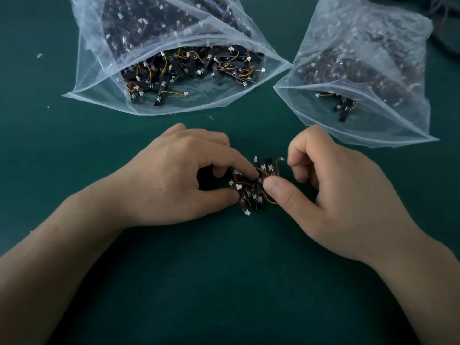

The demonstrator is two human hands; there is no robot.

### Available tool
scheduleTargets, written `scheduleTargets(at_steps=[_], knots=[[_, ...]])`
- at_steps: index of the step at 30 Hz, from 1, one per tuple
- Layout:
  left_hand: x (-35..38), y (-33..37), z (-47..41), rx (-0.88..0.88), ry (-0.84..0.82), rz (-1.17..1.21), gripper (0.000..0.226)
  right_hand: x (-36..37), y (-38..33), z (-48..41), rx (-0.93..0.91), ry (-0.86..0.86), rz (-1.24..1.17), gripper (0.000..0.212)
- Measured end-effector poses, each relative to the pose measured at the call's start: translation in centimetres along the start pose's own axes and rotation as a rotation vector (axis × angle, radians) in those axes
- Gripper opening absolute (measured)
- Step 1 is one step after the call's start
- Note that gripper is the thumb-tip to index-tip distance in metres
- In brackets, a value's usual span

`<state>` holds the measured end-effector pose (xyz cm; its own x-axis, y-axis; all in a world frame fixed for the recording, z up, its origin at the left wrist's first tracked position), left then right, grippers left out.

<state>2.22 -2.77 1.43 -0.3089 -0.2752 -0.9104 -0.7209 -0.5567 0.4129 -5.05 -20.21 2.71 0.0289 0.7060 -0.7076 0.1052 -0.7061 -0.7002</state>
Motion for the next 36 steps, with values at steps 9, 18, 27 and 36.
scheduleTargets(at_steps=[9,18,27,36], knots=[[0.3,-0.7,-0.1,-0.088,0.077,-0.038,0.071,2.4,-2.0,0.5,0.096,0.006,0.365,0.086],[0.4,-0.5,-0.2,-0.038,0.091,-0.059,0.026,2.7,-1.1,-0.2,0.022,0.002,0.298,0.026],[0.4,-0.6,0.0,-0.103,0.186,-0.082,0.038,2.9,-0.8,-0.6,-0.013,0.029,0.348,0.018],[0.5,-0.7,0.0,-0.111,0.181,-0.11,0.03,-1.6,2.5,-2.7,0.051,0.3,0.301,0.028]])
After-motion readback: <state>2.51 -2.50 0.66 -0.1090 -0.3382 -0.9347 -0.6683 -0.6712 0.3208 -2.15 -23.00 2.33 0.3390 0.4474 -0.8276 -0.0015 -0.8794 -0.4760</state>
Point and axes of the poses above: each hand's wrist, its own z-axis away from the middle knuckle, its own x-axis out of the palm, y = z × x, the point moved 6 cm from there along -z, towards the middle knuckle, and after that the axes turned 14 degrees about -z, right-handed, at the moved point
